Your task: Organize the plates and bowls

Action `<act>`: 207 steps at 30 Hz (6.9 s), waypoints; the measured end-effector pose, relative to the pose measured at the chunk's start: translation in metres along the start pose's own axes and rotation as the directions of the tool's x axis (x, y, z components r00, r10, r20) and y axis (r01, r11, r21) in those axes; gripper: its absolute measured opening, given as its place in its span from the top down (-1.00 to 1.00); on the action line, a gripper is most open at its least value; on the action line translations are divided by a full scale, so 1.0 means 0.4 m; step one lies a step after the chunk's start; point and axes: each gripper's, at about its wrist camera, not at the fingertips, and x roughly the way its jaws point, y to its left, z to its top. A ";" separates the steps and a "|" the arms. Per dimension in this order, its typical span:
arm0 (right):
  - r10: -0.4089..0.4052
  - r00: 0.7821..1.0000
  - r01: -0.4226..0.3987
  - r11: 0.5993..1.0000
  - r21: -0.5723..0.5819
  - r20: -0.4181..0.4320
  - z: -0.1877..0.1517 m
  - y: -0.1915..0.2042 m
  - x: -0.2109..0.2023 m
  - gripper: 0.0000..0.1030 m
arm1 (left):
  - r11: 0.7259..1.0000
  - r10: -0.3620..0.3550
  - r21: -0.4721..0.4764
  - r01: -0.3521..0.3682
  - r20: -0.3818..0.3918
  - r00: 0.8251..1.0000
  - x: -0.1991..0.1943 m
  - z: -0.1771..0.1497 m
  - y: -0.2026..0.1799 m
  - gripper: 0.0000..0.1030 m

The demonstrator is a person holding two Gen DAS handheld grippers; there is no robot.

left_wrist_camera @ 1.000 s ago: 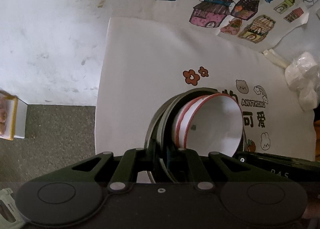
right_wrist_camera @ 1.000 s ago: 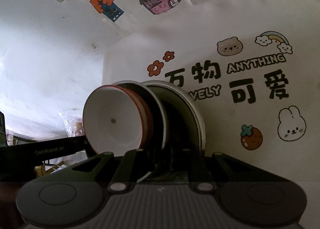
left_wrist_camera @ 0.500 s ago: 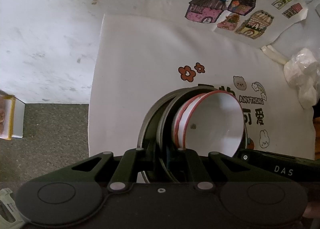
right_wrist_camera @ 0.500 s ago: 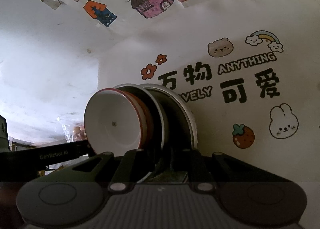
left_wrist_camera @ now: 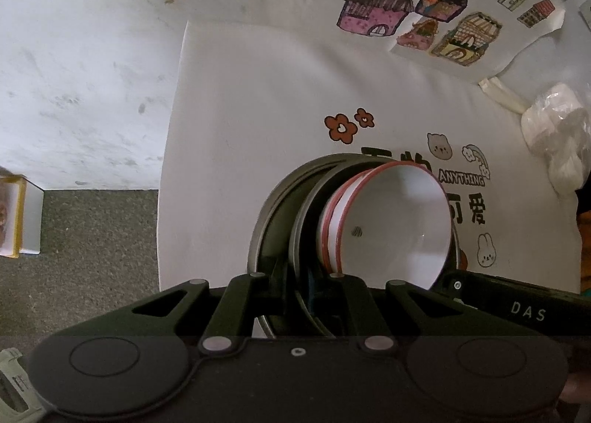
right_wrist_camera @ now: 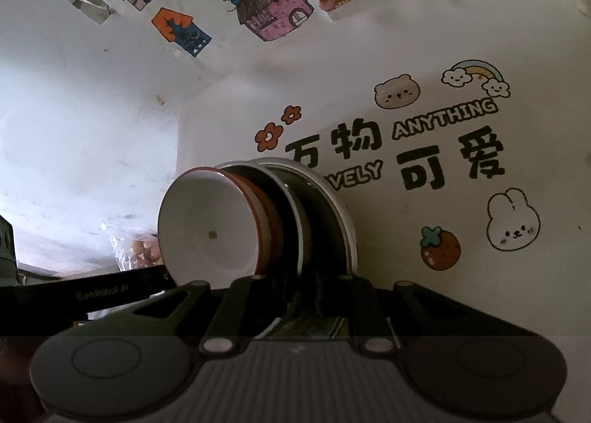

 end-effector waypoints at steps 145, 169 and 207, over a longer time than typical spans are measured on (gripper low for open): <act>-0.405 0.685 0.401 0.904 0.150 0.605 -0.770 0.521 -0.375 -1.00 | 0.823 -0.292 0.568 0.015 0.399 0.869 -0.525 -0.481 0.285 -0.98; -0.404 0.687 0.401 0.904 0.149 0.604 -0.770 0.520 -0.376 -1.00 | 0.822 -0.293 0.569 0.017 0.396 0.870 -0.523 -0.480 0.285 -0.98; -0.405 0.685 0.404 0.903 0.146 0.605 -0.773 0.503 -0.376 -1.00 | 0.826 -0.325 0.560 0.059 0.388 0.862 -0.526 -0.493 0.270 -0.98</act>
